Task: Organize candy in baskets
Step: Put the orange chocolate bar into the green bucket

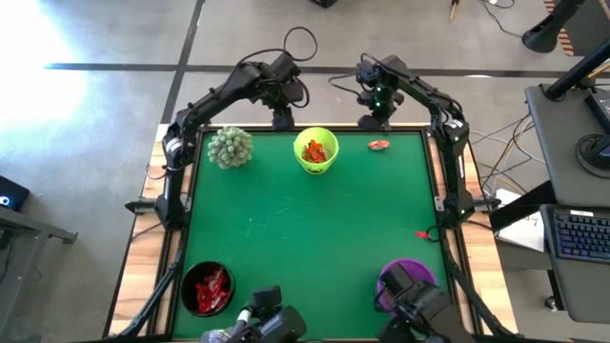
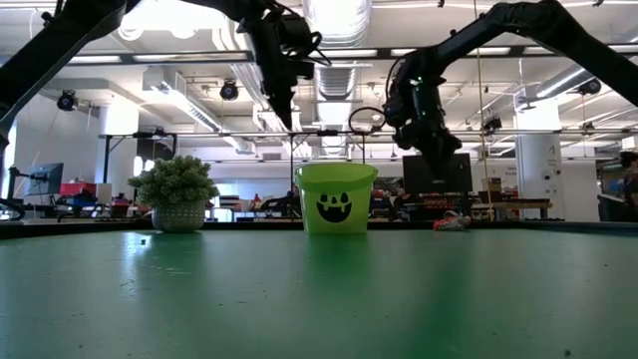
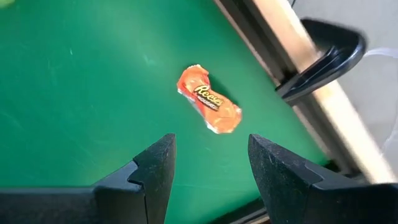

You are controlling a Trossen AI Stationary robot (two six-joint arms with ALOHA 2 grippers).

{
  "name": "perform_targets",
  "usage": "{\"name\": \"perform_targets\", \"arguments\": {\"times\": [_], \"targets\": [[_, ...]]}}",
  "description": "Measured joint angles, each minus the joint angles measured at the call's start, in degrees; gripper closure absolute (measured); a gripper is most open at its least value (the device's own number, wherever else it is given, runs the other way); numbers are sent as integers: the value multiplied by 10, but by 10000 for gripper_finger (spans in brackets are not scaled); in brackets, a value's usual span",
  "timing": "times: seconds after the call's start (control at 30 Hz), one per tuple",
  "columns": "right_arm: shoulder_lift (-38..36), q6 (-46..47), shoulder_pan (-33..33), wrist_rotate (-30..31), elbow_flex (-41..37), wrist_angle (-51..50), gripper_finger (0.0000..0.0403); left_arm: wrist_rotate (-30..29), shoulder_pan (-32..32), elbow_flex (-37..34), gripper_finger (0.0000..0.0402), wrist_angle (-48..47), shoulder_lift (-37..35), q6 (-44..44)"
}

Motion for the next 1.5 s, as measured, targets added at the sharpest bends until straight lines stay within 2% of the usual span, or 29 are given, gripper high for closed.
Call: {"name": "perform_targets", "arguments": {"times": [0.17,0.4,0.57,0.83,0.97,1.07,1.27,1.33,1.43,1.5], "targets": [[9,101,15,-6,-16,9,209,0,0,19,258,0,-1,0],[10,169,48,-24,-14,20,209,0,8,32,258,5,-1,1],[10,173,84,-101,-8,76,209,0,16,32,258,5,-1,9],[10,314,133,-92,-4,252,209,0,32,32,258,4,-3,13],[10,404,146,-38,-6,367,209,0,42,32,258,4,-4,13],[10,420,147,3,-16,437,209,0,49,32,258,5,-4,13],[12,474,140,18,-31,419,209,-1,53,32,258,3,-4,16],[13,512,141,48,-42,424,209,0,53,32,258,3,-4,19],[13,590,142,125,-68,454,209,0,53,32,258,3,-4,23],[13,642,137,151,-82,450,209,-1,53,32,258,3,-4,24]]}}
